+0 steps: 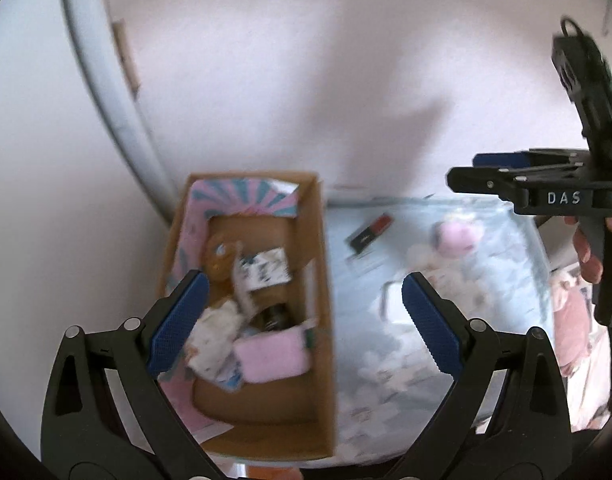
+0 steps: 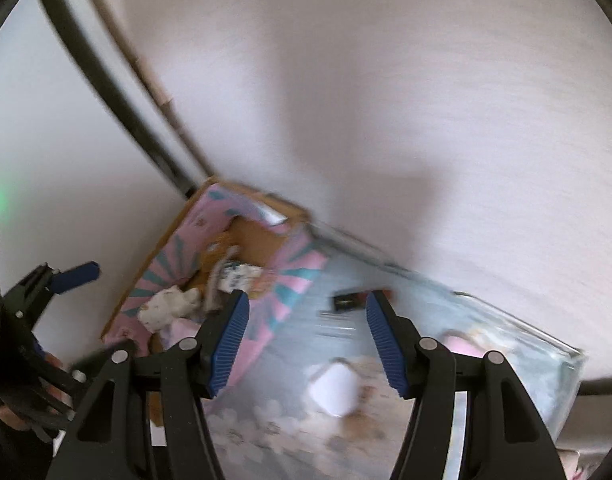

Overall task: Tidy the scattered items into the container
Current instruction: 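Move both grippers back to the items on the floral tray, then grasp the white spotted cloth with the left gripper while the right grasps the pink puff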

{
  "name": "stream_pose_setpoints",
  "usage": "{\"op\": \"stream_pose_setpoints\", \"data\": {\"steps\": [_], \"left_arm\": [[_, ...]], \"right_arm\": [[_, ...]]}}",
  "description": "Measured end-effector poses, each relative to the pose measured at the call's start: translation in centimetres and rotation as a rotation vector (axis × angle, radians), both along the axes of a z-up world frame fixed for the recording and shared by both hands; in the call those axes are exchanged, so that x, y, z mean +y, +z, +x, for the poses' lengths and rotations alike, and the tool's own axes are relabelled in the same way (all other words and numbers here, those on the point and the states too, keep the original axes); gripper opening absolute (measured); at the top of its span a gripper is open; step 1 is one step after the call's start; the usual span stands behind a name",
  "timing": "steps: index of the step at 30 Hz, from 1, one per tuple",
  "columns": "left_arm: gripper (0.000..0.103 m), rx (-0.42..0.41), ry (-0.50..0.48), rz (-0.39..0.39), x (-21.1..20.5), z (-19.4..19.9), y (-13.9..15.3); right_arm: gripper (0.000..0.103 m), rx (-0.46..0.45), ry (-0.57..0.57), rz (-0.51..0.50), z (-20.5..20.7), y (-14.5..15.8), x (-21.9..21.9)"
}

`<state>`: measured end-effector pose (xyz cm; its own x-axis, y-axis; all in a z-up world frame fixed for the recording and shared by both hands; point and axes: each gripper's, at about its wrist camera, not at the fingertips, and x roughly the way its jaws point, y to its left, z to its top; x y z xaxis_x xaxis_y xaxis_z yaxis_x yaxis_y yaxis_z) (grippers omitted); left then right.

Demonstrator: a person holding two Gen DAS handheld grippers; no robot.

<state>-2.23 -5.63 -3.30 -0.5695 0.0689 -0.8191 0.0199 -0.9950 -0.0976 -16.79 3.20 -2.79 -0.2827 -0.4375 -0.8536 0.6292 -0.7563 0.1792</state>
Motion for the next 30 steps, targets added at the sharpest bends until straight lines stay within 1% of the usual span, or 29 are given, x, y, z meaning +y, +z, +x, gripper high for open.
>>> {"op": "stream_pose_setpoints", "data": {"steps": [4, 7, 9, 11, 15, 17, 19, 20, 22, 24, 27, 30], "left_arm": [[0.097, 0.0, -0.036, -0.002, 2.3, -0.7, 0.3], [0.097, -0.025, -0.074, -0.004, 4.5, -1.4, -0.5], [0.097, -0.049, -0.104, -0.009, 6.2, -1.7, -1.6], [0.097, -0.074, -0.133, -0.004, 7.8, -2.0, -2.9], [0.097, -0.129, -0.18, -0.005, 11.2, -2.7, -6.5], [0.097, -0.143, -0.209, -0.004, 12.8, -3.2, -8.2], [0.097, -0.143, -0.267, -0.004, 14.7, -3.5, -9.8], [0.097, -0.139, -0.296, -0.016, 15.9, -3.7, -10.7], [0.097, -0.141, -0.353, -0.065, 18.0, -4.2, -12.7], [0.097, -0.148, -0.376, -0.106, 19.6, -4.8, -14.3], [0.097, -0.151, -0.396, -0.119, 21.2, -5.4, -16.0], [0.097, -0.161, -0.416, -0.13, 22.2, -6.3, -17.4]], "right_arm": [[0.057, 0.059, -0.057, 0.009, -0.9, 0.9, 4.3], [0.057, 0.06, -0.105, -0.008, -1.8, 0.4, 7.6], [0.057, 0.056, -0.126, -0.01, -2.2, -0.2, 9.3], [0.057, 0.042, -0.141, -0.015, -2.4, -1.5, 10.9], [0.057, 0.016, -0.151, -0.019, -2.5, -4.5, 13.1], [0.057, -0.002, -0.148, -0.011, -2.6, -6.4, 14.0], [0.057, -0.023, -0.138, -0.011, -2.8, -8.0, 14.5], [0.057, -0.035, -0.128, -0.018, -3.0, -9.0, 14.8], [0.057, -0.041, -0.103, -0.029, -3.2, -10.6, 15.2], [0.057, -0.037, -0.081, -0.011, -3.4, -12.0, 15.2], [0.057, -0.023, -0.03, 0.037, -3.8, -14.4, 14.6], [0.057, -0.024, 0.023, 0.029, -4.4, -16.1, 14.2]]}}
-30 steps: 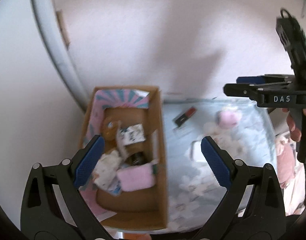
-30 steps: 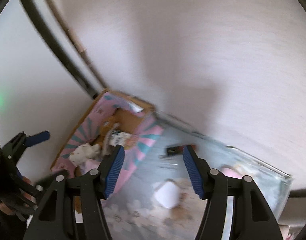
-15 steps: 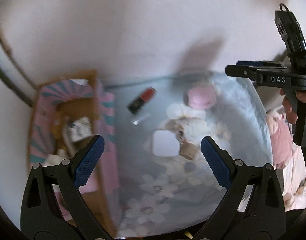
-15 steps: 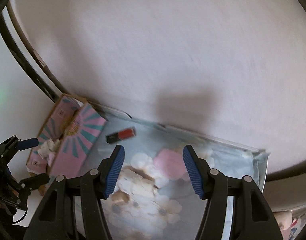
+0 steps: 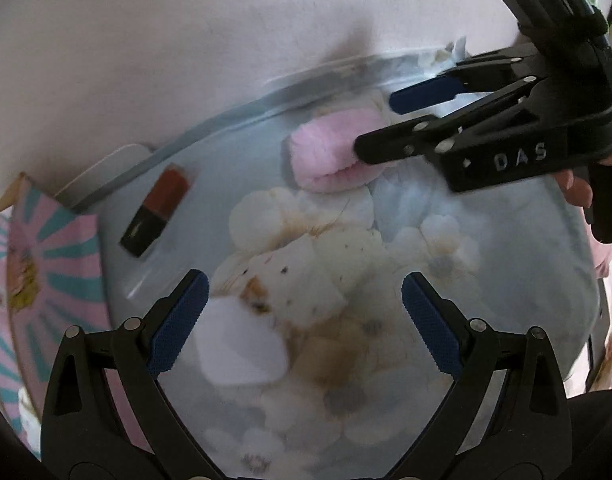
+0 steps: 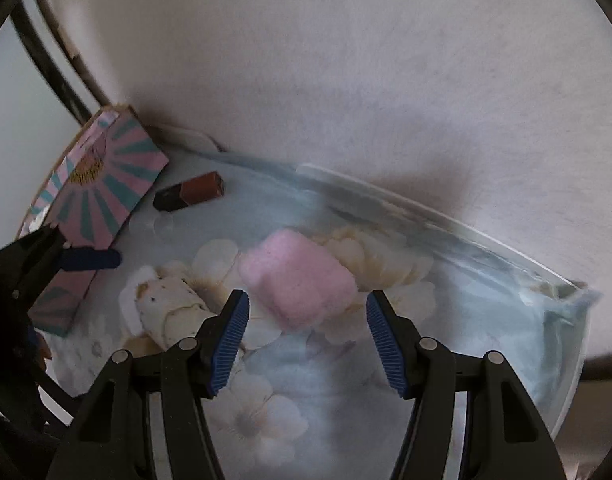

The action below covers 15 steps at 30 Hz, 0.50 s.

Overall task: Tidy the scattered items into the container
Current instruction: 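Grasp the white spotted cloth with the left gripper while the right grasps the pink puff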

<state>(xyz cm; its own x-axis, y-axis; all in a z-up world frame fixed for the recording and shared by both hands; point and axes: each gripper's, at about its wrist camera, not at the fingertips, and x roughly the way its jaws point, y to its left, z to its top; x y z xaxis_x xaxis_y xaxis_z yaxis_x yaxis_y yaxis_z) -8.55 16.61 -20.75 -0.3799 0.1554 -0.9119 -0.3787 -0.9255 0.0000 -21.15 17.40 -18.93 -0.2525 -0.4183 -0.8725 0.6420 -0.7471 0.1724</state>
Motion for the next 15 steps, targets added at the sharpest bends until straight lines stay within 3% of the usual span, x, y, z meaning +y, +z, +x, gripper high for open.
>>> {"op": "stream_pose_setpoints", "data": {"steps": [4, 9, 11, 15], "left_arm": [[0.091, -0.025, -0.017, -0.019, 0.8, -1.1, -1.5], [0.07, -0.057, -0.035, -0.023, 1.6, -1.8, -2.7], [0.062, -0.073, -0.032, 0.009, 1.4, -1.8, -2.8], [0.039, -0.093, -0.019, 0.056, 1.0, -1.8, -2.6]], "right_arm": [[0.057, -0.003, 0.033, 0.004, -0.7, -1.7, -0.5], [0.057, -0.015, 0.091, -0.049, -1.2, -2.4, -1.1], [0.057, -0.002, 0.117, -0.046, -1.0, -2.2, -1.2], [0.043, 0.016, 0.139, -0.03, -0.6, -2.1, -1.6]]}}
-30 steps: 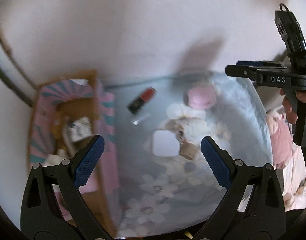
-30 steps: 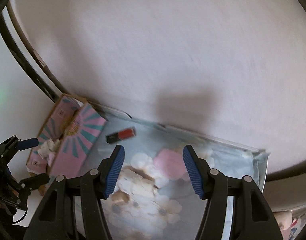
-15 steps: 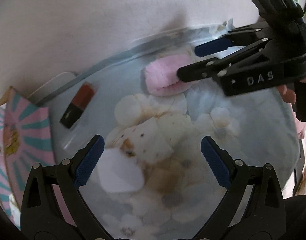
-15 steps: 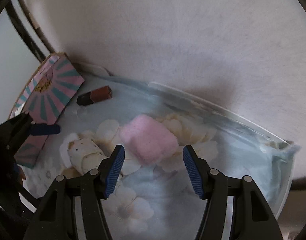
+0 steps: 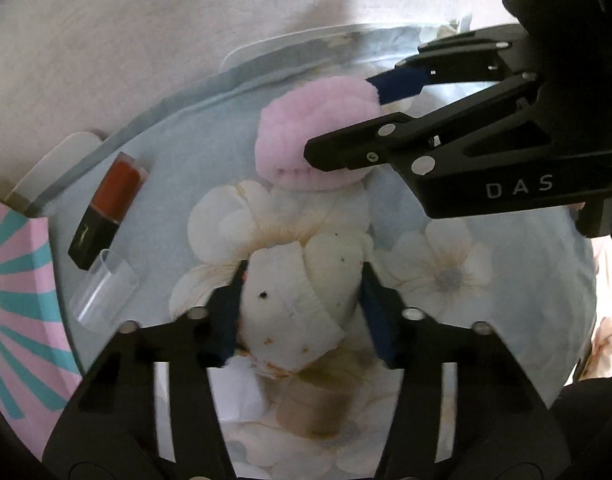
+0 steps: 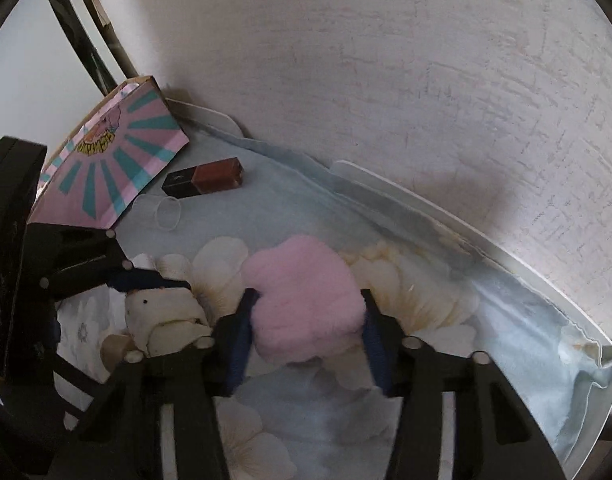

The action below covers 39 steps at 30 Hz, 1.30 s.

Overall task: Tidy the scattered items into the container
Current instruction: 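Grasp the white spotted cloth with the left gripper while the right grasps the pink puff, then carry the white cloth and pink puff with both grippers over the box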

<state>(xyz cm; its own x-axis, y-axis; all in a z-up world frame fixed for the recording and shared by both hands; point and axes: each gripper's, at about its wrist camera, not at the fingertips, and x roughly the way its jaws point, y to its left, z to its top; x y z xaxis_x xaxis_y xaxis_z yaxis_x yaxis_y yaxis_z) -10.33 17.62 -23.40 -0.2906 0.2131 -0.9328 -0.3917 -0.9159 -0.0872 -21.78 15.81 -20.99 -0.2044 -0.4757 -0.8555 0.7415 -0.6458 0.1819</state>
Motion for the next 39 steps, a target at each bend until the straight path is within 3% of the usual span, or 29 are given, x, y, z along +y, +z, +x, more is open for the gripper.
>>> {"op": "stream_pose_setpoints", "data": {"steps": [3, 9, 15, 20, 23, 34, 39], "left_arm": [[0.033, -0.011, -0.003, 0.013, 0.0, 0.1, 0.2], [0.032, -0.004, 0.012, 0.043, -0.8, 0.7, 2.0], [0.032, 0.061, 0.092, 0.125, -4.6, 1.5, 7.8], [0.032, 0.131, 0.188, 0.126, -9.9, 3.2, 13.2], [0.032, 0.163, 0.247, 0.113, -14.2, 1.6, 15.4], [0.032, 0.177, 0.493, 0.112, -25.2, 5.5, 17.9], [0.032, 0.156, 0.563, 0.106, -28.9, 7.7, 16.4]], "right_arm": [[0.04, -0.006, -0.013, -0.015, -0.1, 0.3, 0.2], [0.04, 0.0, -0.043, -0.062, -0.1, 2.6, 0.6], [0.04, -0.008, -0.095, -0.101, -0.2, 6.2, 1.1], [0.04, -0.003, -0.129, -0.105, 0.4, 10.8, 0.5], [0.04, 0.011, -0.117, -0.116, 1.2, 13.3, -0.5], [0.04, 0.075, 0.021, -0.134, 5.4, 18.9, -9.3], [0.04, 0.079, 0.123, -0.122, 7.9, 19.3, -15.0]]}}
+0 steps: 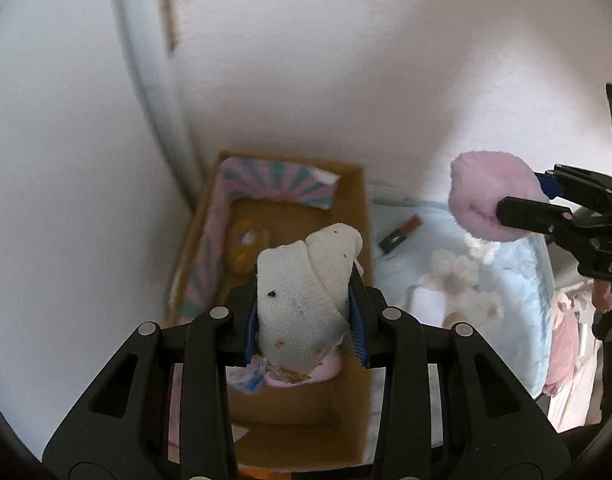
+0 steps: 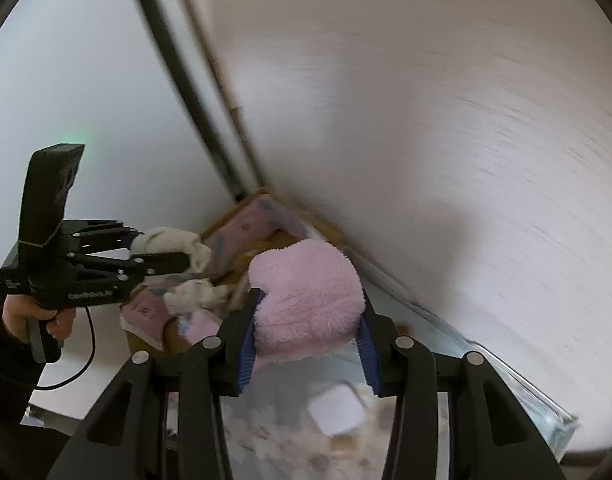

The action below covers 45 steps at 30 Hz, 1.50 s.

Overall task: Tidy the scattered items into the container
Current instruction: 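Carry the white cloth and pink puff with both grippers over the box, then open both grippers to drop the cloth and pink puff into the box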

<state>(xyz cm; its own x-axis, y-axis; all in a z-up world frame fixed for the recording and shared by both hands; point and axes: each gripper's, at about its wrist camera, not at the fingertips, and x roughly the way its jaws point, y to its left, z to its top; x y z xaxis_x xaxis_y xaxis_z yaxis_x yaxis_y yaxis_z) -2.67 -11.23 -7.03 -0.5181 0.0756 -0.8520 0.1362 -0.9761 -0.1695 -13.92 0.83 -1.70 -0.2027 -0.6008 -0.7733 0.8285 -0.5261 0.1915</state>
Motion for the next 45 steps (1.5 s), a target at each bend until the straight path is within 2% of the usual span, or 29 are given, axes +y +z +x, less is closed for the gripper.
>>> {"op": "stream_pose_setpoints", "data": {"steps": [4, 12, 18, 23, 25, 26, 27, 28, 31, 33, 38, 45], "left_arm": [[0.032, -0.014, 0.032, 0.021, -1.5, 1.5, -1.4], [0.032, -0.072, 0.072, 0.046, -2.1, 4.5, -6.6], [0.032, -0.094, 0.072, 0.057, -2.0, 5.4, -8.6], [0.033, -0.102, 0.054, 0.055, -1.9, 5.2, -8.7], [0.043, -0.095, 0.046, 0.051, -1.6, 5.1, -8.2], [0.063, -0.098, 0.046, 0.042, -1.4, 4.9, -8.1], [0.088, -0.103, 0.056, 0.03, -1.4, 4.8, -8.1], [0.095, -0.102, 0.063, 0.023, -1.3, 4.8, -7.8], [0.097, -0.07, 0.066, 0.019, -1.3, 4.8, -7.2], [0.098, -0.084, 0.071, 0.004, -1.2, 4.6, -7.2], [0.098, -0.089, 0.068, 0.014, -0.9, 4.5, -7.2], [0.098, -0.089, 0.061, -0.004, -0.6, 4.6, -6.7]], "right_arm": [[0.04, -0.002, 0.063, 0.044, 1.7, -0.8, -4.8], [0.04, -0.047, 0.109, 0.153, 3.2, -4.6, -12.4], [0.04, -0.079, 0.102, 0.209, 3.1, -6.9, -14.9], [0.04, -0.093, 0.086, 0.224, 2.2, -7.4, -15.9], [0.041, -0.098, 0.068, 0.229, 1.9, -7.5, -16.1], [0.043, -0.103, 0.063, 0.238, 1.8, -7.7, -16.4], [0.044, -0.12, 0.064, 0.259, 1.6, -8.1, -16.8], [0.047, -0.13, 0.066, 0.273, 1.5, -8.7, -17.4], [0.053, -0.115, 0.064, 0.296, 1.6, -8.8, -17.4], [0.06, -0.095, 0.063, 0.291, 1.8, -8.5, -17.1], [0.061, -0.075, 0.075, 0.31, 2.1, -8.6, -17.1], [0.061, -0.059, 0.057, 0.276, 2.2, -7.4, -16.1]]}}
